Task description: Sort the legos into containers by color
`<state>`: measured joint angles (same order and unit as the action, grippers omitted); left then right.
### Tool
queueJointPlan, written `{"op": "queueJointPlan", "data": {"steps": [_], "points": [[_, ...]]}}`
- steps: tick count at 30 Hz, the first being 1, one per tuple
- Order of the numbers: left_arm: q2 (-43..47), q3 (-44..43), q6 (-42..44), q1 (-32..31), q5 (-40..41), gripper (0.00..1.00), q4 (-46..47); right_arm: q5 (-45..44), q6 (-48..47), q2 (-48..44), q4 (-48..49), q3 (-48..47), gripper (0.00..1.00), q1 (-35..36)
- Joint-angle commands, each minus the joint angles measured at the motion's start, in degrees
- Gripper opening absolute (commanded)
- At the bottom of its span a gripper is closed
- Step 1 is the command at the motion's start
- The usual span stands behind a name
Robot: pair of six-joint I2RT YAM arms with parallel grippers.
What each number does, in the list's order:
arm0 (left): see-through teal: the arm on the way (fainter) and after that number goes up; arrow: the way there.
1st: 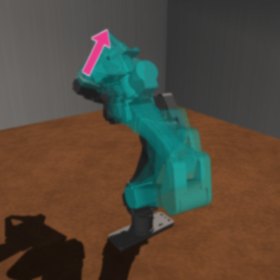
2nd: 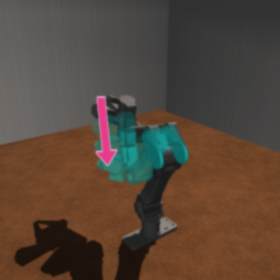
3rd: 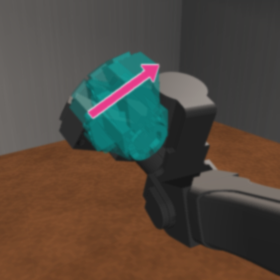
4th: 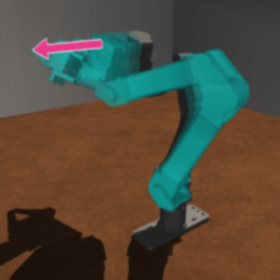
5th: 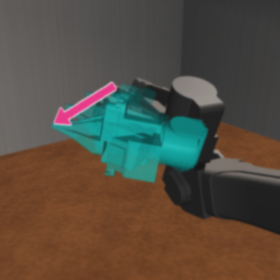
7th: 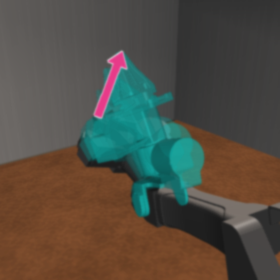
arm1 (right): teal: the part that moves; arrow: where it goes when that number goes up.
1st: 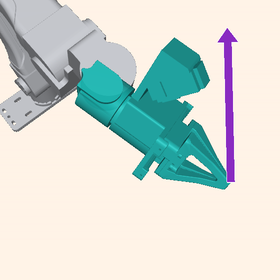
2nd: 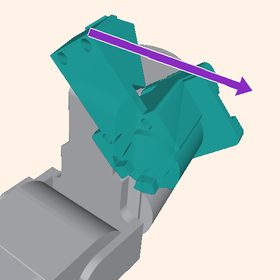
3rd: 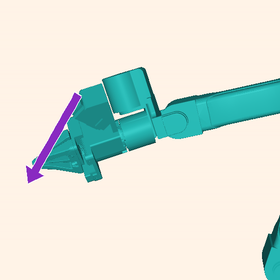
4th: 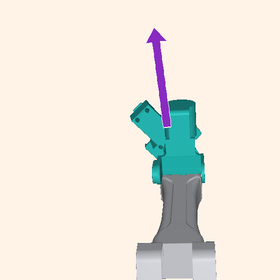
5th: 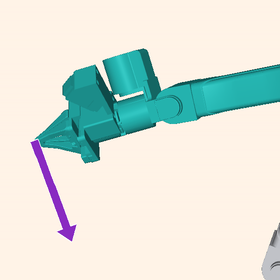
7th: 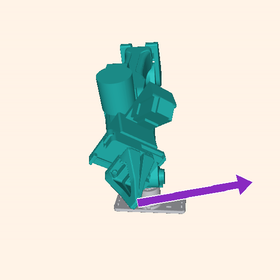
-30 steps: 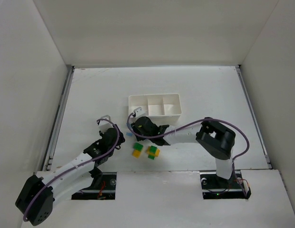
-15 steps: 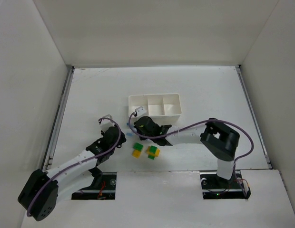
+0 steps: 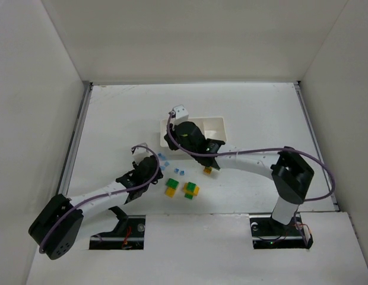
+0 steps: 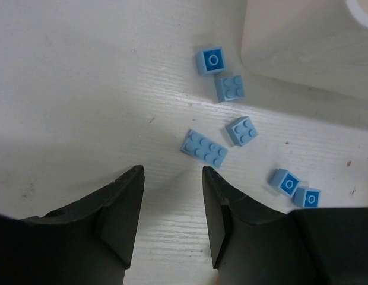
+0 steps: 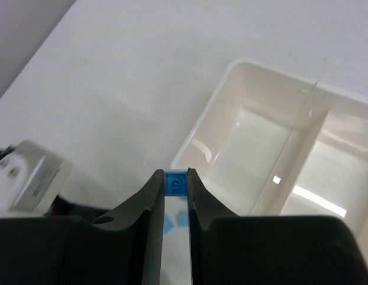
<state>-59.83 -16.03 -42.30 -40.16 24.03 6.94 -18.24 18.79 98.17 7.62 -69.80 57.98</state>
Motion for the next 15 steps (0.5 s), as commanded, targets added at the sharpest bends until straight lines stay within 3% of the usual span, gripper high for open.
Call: {"op": "queueJointPlan", "data": {"steps": [1,5,10,15], "points": [[-0.9,-2.9,0.5,-0.9,1.5,0.42,1.9,-1.7,-1.4,4.9,1.3,-4.9,0.18,-2.5],[-0.6,-3.1,0.7,-1.6,3.9,0.44,1.3,-3.2,-0.8,7.6,1.3,-7.7,0.25,-4.4],[-0.7,-4.2,2.3,-1.0,4.4,0.45,2.0,-2.3,-0.5,7.9,2.4,-8.6,0.54,-5.4],[-3.6,-7.3,4.2,-1.6,4.4,0.43,3.4,-2.2,-0.3,4.8,3.7,-4.4,0.55,-5.3]]}}
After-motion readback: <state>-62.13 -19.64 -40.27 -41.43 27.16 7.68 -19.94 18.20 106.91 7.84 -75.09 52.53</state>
